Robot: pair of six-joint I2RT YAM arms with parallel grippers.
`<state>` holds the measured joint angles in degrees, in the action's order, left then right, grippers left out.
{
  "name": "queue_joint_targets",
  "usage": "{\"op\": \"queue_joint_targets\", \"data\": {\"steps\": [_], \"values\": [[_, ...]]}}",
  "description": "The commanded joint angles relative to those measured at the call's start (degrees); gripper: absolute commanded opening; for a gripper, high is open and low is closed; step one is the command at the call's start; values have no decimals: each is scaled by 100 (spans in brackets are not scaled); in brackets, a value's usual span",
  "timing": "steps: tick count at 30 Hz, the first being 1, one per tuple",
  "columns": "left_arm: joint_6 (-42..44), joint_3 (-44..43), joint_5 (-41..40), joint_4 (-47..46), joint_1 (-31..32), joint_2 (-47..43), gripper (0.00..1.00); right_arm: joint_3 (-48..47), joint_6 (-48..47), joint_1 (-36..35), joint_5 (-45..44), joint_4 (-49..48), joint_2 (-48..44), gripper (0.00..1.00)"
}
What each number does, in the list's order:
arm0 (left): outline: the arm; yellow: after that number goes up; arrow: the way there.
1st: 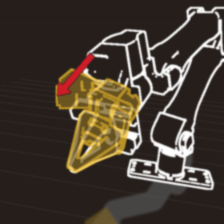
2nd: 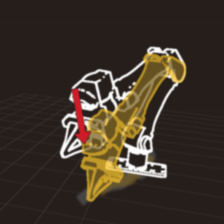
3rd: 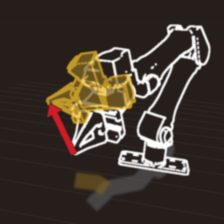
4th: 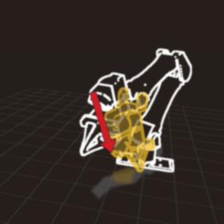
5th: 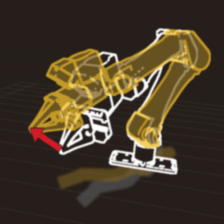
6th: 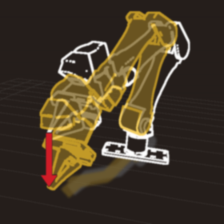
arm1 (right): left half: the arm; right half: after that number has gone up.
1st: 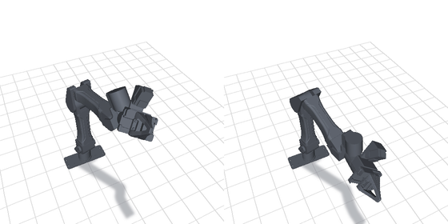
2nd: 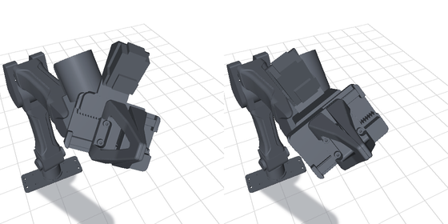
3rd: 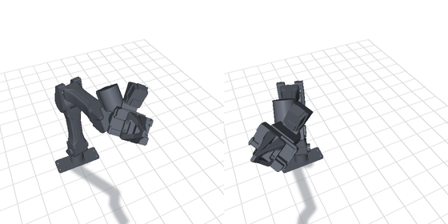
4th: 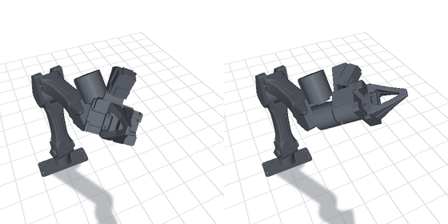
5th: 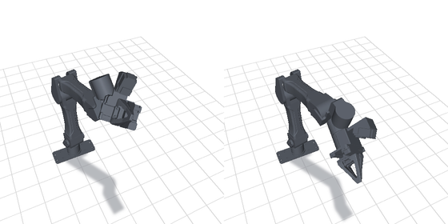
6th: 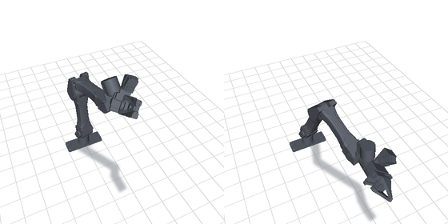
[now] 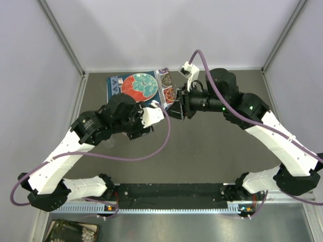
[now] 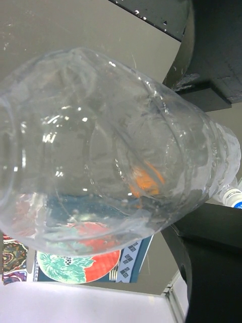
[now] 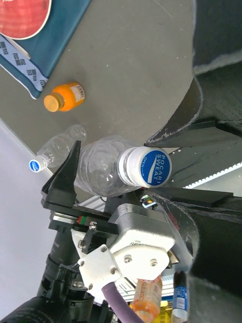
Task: Screw on the bottle caps
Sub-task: Screw the bottle cap onto the plastic bottle.
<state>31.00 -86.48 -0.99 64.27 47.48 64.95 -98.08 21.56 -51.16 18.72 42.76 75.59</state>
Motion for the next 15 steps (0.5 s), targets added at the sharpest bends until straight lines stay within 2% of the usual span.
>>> {"op": "queue_joint_targets", "data": {"steps": [1,5,9,15], "values": [[-541,-62,-24,-2076,50,-237,44,-246,436,-280,220,708,324,9],[-1104,-114,73,-2164,50,-141,45,-597,542,-491,-17,681,614,15],[-1570,-168,695,-2252,50,-44,45,-984,568,-571,-79,690,913,21],[-1896,306,1145,-2990,50,-325,45,-1265,533,-606,-185,707,1036,28]]}}
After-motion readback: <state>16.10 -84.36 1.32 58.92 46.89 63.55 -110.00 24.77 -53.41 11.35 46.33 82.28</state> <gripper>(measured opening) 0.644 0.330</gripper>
